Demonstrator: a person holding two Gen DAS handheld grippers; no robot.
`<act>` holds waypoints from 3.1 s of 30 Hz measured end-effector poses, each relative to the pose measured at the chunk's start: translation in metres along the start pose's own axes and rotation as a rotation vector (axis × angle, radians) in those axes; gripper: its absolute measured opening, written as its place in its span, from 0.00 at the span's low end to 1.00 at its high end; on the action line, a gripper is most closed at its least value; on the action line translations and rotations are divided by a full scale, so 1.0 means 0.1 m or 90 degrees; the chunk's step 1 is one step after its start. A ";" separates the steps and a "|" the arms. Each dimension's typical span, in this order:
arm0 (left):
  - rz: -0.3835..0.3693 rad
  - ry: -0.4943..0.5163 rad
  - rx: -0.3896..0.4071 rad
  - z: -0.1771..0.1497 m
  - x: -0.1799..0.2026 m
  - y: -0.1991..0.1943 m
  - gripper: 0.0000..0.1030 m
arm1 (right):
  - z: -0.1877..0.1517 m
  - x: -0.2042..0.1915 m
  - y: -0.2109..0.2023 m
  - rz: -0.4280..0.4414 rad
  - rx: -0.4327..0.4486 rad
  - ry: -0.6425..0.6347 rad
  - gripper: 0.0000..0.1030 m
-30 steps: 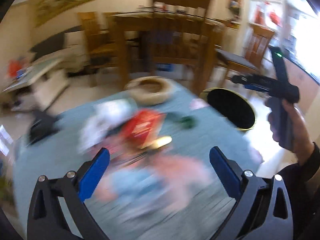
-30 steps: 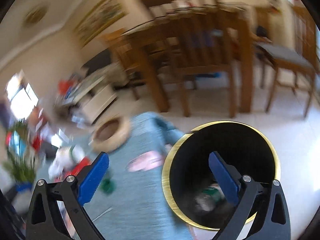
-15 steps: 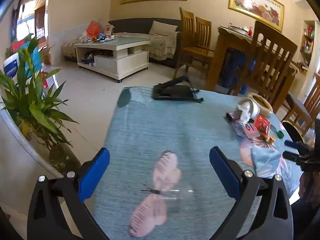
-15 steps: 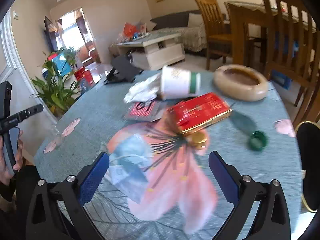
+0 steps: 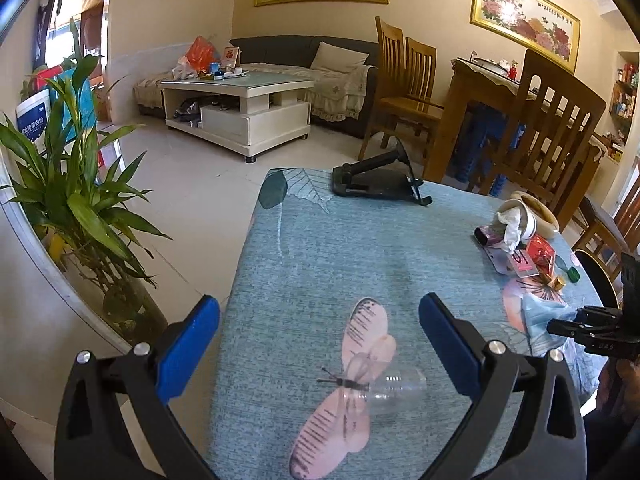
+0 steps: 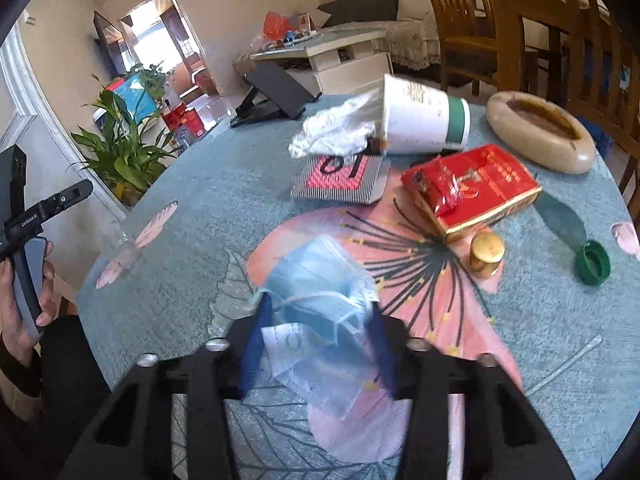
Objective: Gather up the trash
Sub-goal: 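Grasp the clear plastic cup with the left gripper while the right gripper grasps the blue mask, then carry the cup and mask to the black bin and release both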
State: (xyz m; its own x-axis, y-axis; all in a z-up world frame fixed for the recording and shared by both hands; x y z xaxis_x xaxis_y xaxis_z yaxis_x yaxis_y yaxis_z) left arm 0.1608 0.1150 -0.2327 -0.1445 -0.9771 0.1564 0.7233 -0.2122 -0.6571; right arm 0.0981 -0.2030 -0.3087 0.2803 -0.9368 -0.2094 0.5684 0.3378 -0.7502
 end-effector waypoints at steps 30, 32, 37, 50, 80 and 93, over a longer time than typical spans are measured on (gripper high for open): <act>0.128 0.052 -0.131 -0.71 0.46 0.44 0.45 | -0.21 -0.14 -0.30 -0.067 0.063 -0.124 0.09; 0.116 0.026 -0.127 -0.68 0.41 0.41 0.45 | -0.21 -0.13 -0.31 -0.068 0.064 -0.122 0.09; 0.116 0.030 -0.085 -0.52 0.44 0.27 0.46 | -0.20 -0.10 -0.34 -0.069 0.070 -0.117 0.09; -0.016 0.175 -0.048 -0.30 1.91 0.21 0.46 | -0.23 0.65 -1.01 -0.138 0.141 -0.010 0.09; -0.289 0.399 -0.100 -0.82 5.52 0.63 0.46 | -0.79 3.56 -2.62 -0.422 0.259 0.354 0.97; -0.317 0.442 -0.112 -0.94 6.34 0.91 0.47 | -1.00 3.76 -3.28 -0.486 0.380 0.500 0.97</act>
State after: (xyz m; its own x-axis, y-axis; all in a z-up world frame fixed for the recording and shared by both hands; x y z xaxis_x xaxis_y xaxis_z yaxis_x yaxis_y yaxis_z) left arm 0.0718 -0.5258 -0.2624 -0.8368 -0.5474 0.0083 0.3600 -0.5616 -0.7450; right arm -0.0601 -0.6749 -0.2041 -0.6969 -0.6432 -0.3172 0.7018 -0.5204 -0.4865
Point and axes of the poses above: each gripper's, at about its wrist camera, not at the fingertips, and y roughly the way its jaws point, x to its right, z to its top, the point moved 8 cm from there along y, roughly the way its jaws point, and after that the axes turned 5 degrees about -y, right-handed, at the moved point
